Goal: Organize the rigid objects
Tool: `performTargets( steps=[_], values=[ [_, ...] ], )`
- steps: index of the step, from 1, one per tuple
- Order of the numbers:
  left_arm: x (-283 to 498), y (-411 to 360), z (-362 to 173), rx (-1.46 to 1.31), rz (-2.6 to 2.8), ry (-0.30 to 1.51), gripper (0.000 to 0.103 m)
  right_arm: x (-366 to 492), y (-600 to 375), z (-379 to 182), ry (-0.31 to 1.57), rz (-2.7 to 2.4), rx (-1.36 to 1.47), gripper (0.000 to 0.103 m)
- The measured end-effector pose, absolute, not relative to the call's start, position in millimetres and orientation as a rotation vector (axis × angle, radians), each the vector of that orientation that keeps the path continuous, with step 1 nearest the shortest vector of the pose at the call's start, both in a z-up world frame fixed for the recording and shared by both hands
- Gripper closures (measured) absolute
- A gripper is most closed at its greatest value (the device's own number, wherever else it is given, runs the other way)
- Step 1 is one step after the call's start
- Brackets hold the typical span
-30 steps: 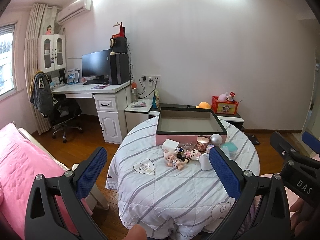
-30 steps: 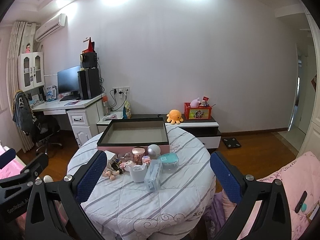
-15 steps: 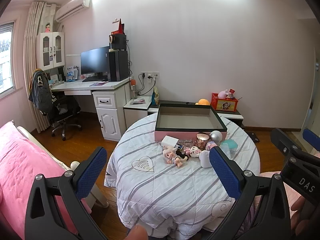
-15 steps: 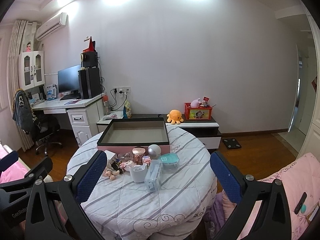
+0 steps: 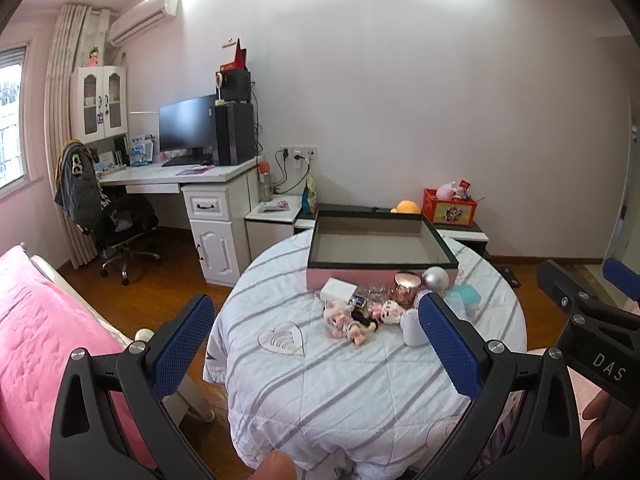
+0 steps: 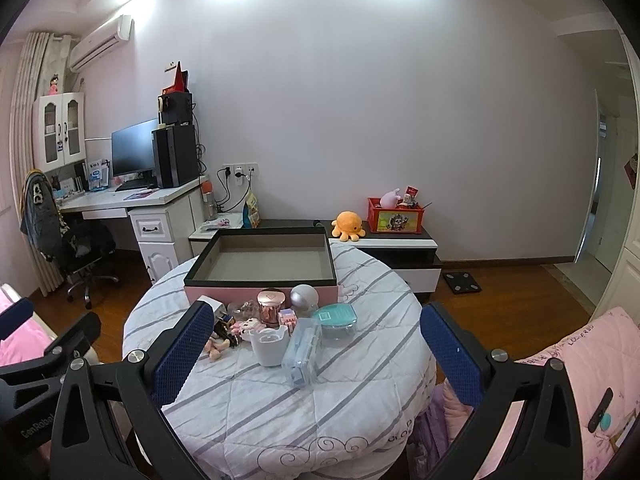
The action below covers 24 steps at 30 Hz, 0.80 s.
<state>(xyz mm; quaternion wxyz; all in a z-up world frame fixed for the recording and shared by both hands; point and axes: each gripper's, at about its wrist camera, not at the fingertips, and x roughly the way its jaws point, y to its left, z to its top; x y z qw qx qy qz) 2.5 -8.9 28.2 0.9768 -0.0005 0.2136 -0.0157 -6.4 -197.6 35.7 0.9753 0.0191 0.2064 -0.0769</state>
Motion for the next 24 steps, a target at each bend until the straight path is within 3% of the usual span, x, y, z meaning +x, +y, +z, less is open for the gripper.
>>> performTargets(
  steps=[13, 24],
  values=[
    [-5.5, -10.4, 50.8, 0.007, -0.024, 0.359, 0.000, -10.1, -203.1, 55.6, 0.348, -0.159, 0.048, 0.000],
    [32.5, -8.0, 27.0, -0.008, -0.027, 0.441, 0.000, 21.9, -208.3, 36.2, 0.413, -0.161, 0.041, 0.000]
  ],
)
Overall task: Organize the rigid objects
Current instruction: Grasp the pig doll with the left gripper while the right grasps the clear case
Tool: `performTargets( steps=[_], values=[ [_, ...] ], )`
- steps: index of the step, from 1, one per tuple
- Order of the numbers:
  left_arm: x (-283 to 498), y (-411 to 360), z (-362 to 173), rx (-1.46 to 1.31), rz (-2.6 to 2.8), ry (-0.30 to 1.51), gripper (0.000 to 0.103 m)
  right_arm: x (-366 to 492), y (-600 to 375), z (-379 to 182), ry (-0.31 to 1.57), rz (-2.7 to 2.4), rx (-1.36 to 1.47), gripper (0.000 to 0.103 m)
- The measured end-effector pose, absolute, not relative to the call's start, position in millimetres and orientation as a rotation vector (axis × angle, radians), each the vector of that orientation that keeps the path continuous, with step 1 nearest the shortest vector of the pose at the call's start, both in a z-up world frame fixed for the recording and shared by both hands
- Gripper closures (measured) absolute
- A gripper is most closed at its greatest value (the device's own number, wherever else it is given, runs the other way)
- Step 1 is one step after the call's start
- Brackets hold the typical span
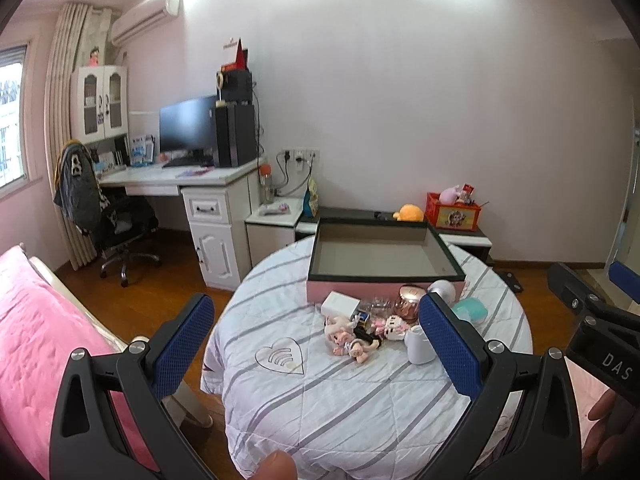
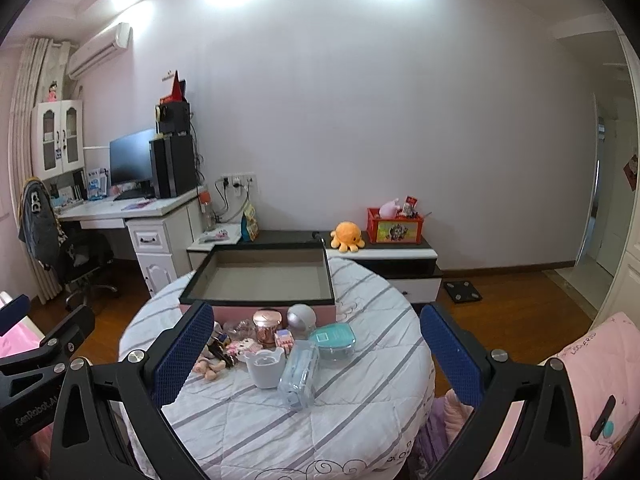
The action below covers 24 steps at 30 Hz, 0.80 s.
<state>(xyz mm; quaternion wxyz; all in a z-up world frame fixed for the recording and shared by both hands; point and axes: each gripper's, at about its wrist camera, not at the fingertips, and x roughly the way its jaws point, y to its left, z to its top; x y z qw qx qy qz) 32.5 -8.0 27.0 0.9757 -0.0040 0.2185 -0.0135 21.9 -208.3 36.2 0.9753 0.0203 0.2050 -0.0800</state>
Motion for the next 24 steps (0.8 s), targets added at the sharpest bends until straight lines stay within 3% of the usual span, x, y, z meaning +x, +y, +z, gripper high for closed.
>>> performTargets(
  steps=[7, 24],
  values=[
    [63.8, -11.8, 5.4, 0.010, -0.027, 0.476, 0.000, 55.8, -211.5, 14.3, 0.462, -0.146, 0.038, 0.000],
    [150.9, -33.3, -97.9, 0.022, -0.061, 0.763, 0.000, 134.5, -226.8, -84.3, 0.739, -0.088, 0.028, 0.000]
  ],
)
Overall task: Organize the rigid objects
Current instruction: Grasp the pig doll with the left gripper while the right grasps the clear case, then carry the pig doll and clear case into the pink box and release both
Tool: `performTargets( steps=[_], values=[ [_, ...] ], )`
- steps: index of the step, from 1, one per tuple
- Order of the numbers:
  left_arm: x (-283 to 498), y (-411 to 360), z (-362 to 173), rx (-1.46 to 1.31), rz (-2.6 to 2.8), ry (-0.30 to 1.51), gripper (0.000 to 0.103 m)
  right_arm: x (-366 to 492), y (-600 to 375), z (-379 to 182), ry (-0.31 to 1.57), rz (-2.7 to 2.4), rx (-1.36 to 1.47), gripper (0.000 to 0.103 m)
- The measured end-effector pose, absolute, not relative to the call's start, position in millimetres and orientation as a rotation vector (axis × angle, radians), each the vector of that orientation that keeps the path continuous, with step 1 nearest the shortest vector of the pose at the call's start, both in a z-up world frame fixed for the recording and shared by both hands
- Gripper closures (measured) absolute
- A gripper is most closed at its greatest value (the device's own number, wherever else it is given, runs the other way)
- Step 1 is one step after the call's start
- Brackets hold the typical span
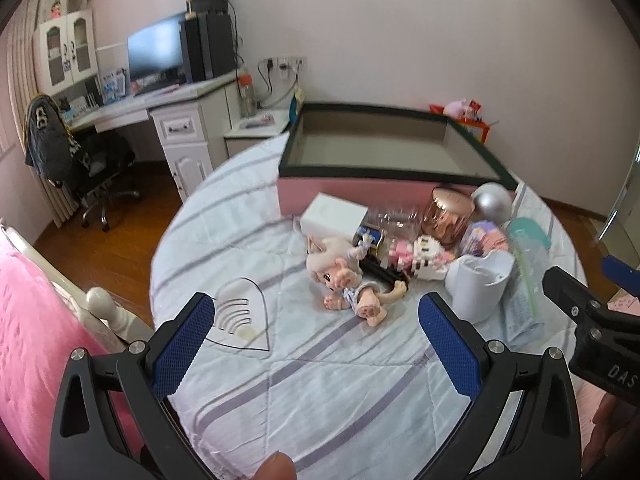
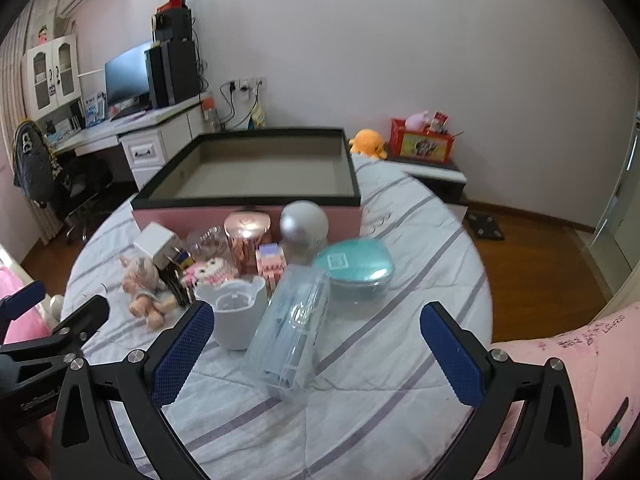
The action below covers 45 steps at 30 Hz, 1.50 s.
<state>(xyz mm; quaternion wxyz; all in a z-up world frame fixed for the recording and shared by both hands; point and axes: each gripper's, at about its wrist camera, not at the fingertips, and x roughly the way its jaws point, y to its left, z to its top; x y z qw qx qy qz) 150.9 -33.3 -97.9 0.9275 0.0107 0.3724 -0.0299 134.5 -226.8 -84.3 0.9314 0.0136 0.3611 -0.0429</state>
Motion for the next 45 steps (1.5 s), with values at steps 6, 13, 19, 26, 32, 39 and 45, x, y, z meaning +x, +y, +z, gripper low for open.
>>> performTargets(
  steps=[6, 13, 19, 26, 32, 39, 45],
  values=[
    [174.0, -32.8, -115.3, -0.014, -0.059, 0.818, 0.000, 148.5, -242.4, -106.7, 0.807, -0.106, 0.070, 0.000],
    [197.8, -35.7, -129.4, -0.009, -0.044, 0.869, 0.000, 163.0, -249.9, -121.3, 0.858, -0.066, 0.127, 0.000],
    [211.8, -26.2, -141.8, -0.069, -0.048, 0.909, 0.000, 171.1, -249.7, -128.2, 0.878, -0.025, 0.154, 0.025],
    [215.6, -30.9, -146.1, -0.095, -0.111, 0.911, 0.036, 177.6, -249.0, -137.3, 0.903, 0.011, 0.171, 0.052],
    [212.5, -25.4, -144.5, -0.114, -0.166, 0.916, 0.059, 172.2, -247.8, -135.9, 0.896, 0.052, 0.179, 0.069],
    [200.8, -20.5, -137.3, -0.103, -0.174, 0.899, 0.059, 160.0, -252.6, -127.5, 0.872, 0.069, 0.213, 0.069],
    [188.6, -19.4, -125.4, -0.092, -0.185, 0.869, 0.064, 151.4, -256.4, -117.5, 0.848, 0.073, 0.220, 0.069]
  ],
)
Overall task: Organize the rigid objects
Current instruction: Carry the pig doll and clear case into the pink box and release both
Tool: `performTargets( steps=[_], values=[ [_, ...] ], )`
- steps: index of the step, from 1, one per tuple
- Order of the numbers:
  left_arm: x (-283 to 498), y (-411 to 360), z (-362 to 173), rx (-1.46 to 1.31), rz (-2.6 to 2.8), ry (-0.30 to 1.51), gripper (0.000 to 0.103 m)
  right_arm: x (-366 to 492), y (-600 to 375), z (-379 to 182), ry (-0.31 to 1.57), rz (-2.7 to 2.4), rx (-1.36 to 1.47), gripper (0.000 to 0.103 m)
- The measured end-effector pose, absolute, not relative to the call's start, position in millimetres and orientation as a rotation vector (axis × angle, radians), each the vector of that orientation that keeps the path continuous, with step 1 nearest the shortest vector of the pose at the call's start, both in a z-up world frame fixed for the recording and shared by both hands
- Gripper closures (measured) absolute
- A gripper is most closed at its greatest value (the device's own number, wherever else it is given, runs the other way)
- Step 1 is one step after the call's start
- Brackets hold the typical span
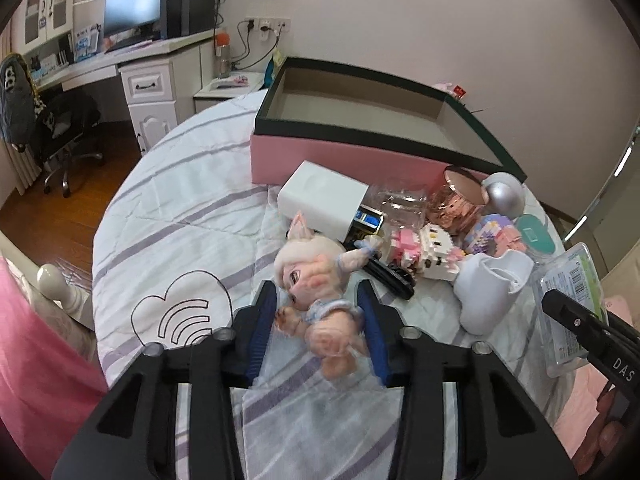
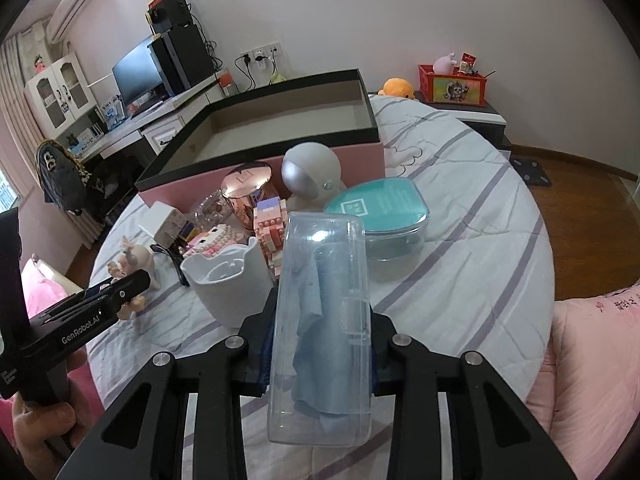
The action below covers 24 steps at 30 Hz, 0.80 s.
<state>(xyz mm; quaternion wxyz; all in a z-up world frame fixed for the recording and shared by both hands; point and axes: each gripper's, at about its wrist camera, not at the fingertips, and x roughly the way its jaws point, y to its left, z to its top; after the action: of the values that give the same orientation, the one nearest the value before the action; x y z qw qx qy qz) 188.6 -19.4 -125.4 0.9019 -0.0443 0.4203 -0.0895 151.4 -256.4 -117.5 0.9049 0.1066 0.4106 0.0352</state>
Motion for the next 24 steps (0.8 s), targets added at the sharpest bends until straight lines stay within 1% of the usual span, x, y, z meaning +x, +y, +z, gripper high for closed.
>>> performTargets(
  steps=[4, 5, 6, 16, 21, 24],
  values=[
    [182.5, -17.0, -120.4, -0.097, -0.190, 0.858, 0.064, 147.2, -256.2, -112.9, 0.836, 0.074, 0.223, 0.069],
    [182.3, -16.5, -119.0, -0.097, -0.192, 0.855, 0.074, 145.8, -255.6, -111.1, 0.831, 0.076, 0.224, 0.069],
    [181.1, -16.3, -116.8, -0.088, -0.188, 0.854, 0.075, 144.7, -256.3, -110.0, 0.828, 0.077, 0.225, 0.069],
    [176.9, -12.4, -112.6, -0.100, -0.198, 0.846, 0.075, 140.7, -256.9, -99.4, 0.807, 0.087, 0.222, 0.069],
    [171.8, -15.8, -93.7, -0.084, -0.209, 0.804, 0.075, 140.2, -253.2, -91.7, 0.785, 0.101, 0.214, 0.069],
    [171.1, -19.8, -79.5, -0.073, -0.218, 0.772, 0.075, 143.6, -248.1, -77.7, 0.758, 0.121, 0.201, 0.069]
  ],
)
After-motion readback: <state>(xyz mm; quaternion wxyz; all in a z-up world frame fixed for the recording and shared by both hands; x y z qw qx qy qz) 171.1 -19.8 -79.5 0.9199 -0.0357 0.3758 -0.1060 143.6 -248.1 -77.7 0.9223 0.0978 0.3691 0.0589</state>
